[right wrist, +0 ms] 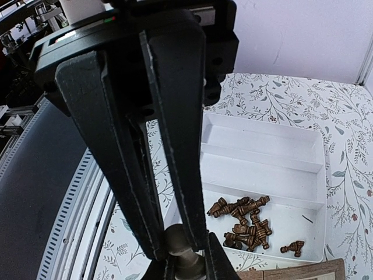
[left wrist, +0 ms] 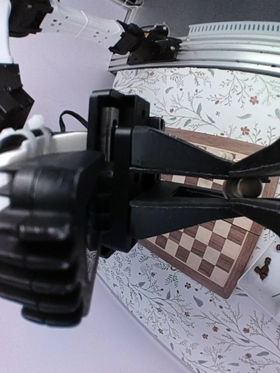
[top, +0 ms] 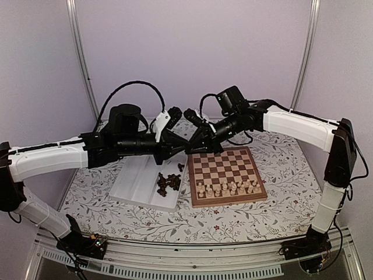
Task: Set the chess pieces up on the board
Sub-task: Place the chess piece on the chessboard.
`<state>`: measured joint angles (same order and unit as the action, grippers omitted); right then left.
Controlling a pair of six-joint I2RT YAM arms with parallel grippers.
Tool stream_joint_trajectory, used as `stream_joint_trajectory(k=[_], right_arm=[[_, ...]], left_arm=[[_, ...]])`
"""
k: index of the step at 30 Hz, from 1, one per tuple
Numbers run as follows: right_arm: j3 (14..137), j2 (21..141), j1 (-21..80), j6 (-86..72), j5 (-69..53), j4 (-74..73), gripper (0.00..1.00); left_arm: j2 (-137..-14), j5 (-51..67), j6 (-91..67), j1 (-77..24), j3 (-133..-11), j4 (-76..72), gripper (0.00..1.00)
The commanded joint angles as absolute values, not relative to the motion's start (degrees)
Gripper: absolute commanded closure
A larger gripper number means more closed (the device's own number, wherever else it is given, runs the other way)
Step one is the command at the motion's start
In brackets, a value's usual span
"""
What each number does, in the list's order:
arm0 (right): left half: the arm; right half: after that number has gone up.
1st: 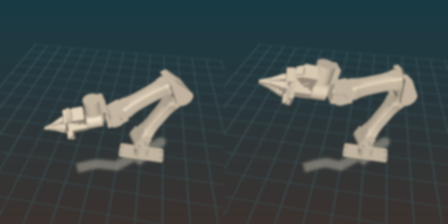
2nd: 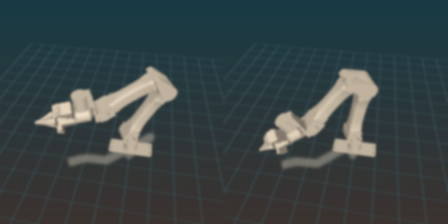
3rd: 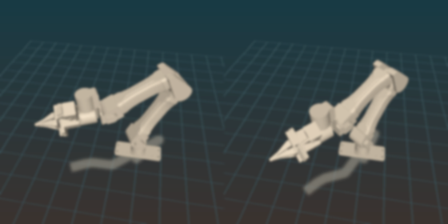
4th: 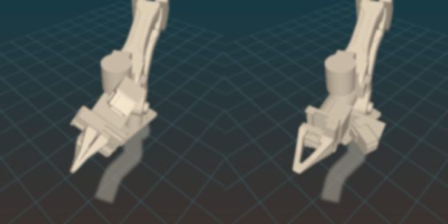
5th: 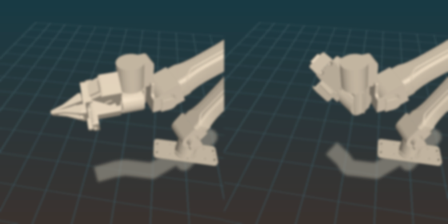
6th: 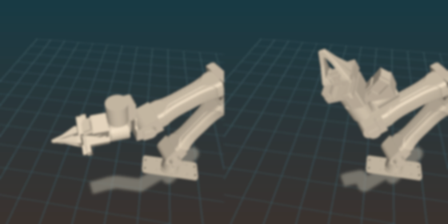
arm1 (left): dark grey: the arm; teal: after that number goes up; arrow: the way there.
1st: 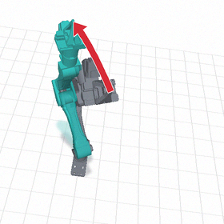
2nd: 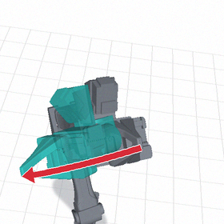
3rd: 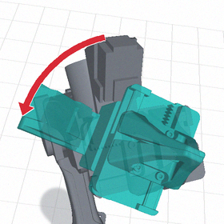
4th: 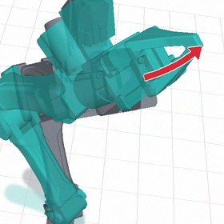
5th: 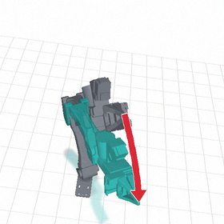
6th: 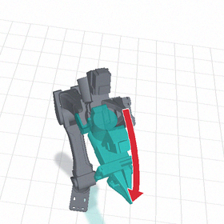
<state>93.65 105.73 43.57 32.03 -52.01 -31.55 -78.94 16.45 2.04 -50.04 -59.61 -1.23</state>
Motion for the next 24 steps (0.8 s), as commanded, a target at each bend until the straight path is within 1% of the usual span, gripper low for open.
stream_joint_trajectory(k=[1, 3, 4, 5, 6, 7, 8, 11, 14, 18, 24], right_arm=[[93.3, 103.4, 43.4, 31.8, -52.7, -30.5, 0.88], [93.0, 103.1, 43.4, 32.1, -51.9, -30.6, 0.87], [92.7, 102.8, 43.4, 32.3, -51.3, -30.5, 0.84], [92.4, 102.4, 43.3, 32.6, -50.5, -30.5, 0.78], [91.8, 102.0, 43.2, 32.9, -49.3, -30.5, 0.69], [91.0, 101.2, 43.0, 33.1, -48.1, -30.6, 0.62], [89.9, 100.6, 42.6, 33.3, -47.0, -30.9, 0.57], [85.4, 97.9, 40.2, 34.5, -44.5, -32.2, 0.48], [79.6, 94.7, 35.7, 35.9, -44.2, -33.8, 0.46], [70.6, 89.6, 28.3, 37.8, -44.3, -34.7, 0.44], [60.8, 82.7, 18.7, 36.7, -44.1, -29.1, 0.44]], left_arm=[[-81.5, 17.8, 2.8, -50.7, -62.1, -0.2, 0.89], [-82.3, 18.0, 3.1, -50.6, -63.1, 2.3, 0.91], [-82.8, 18.0, 3.2, -50.6, -63.6, 2.6, 0.91], [-83.2, 18.0, 3.4, -50.6, -64.0, 2.8, 0.91], [-83.5, 18.0, 3.7, -50.6, -64.4, 3.0, 0.91], [-83.9, 18.0, 4.0, -50.5, -64.8, 3.2, 0.91], [-84.4, 17.9, 4.4, -50.5, -65.7, 3.6, 0.91], [-86.6, 17.8, 5.4, -50.4, -67.9, 5.0, 0.91], [-89.7, 17.8, 6.4, -50.4, -70.0, 6.7, 0.91], [-95.1, 17.5, 7.8, -50.6, -74.1, 9.7, 0.91], [-103.3, 17.6, 9.9, -51.4, -81.4, 16.2, 0.91]])
